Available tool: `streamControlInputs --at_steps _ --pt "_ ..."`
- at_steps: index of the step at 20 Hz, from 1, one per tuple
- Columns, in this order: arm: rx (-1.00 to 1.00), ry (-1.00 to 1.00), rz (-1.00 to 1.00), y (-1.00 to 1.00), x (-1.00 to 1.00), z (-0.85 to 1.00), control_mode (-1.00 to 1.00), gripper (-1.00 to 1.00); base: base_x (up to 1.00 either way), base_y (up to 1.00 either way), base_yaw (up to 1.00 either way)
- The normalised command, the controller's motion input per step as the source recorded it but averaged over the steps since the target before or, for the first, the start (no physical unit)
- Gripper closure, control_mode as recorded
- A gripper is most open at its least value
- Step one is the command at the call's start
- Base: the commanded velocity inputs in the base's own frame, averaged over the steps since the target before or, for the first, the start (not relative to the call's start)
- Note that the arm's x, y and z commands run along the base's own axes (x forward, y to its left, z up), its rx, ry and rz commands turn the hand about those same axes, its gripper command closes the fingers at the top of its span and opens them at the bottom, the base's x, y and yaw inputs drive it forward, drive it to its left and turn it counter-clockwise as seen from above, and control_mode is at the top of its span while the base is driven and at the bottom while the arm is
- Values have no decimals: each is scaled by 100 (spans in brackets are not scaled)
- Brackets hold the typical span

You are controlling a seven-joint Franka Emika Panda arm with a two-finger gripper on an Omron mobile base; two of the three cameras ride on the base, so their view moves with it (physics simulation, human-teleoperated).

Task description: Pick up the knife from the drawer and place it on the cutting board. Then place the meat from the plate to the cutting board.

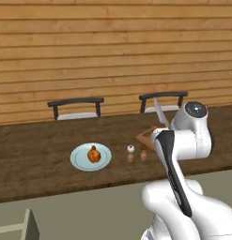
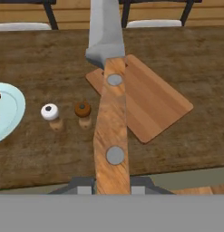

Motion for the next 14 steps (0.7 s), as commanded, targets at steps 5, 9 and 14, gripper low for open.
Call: streamControlInputs --at_steps 5,9,14 --pt "0 0 0 0 0 0 100 100 32 1 -4" --pt "0 0 0 0 0 0 100 100 0 0 0" --pt "0 0 0 0 0 0 100 100 0 0 0"
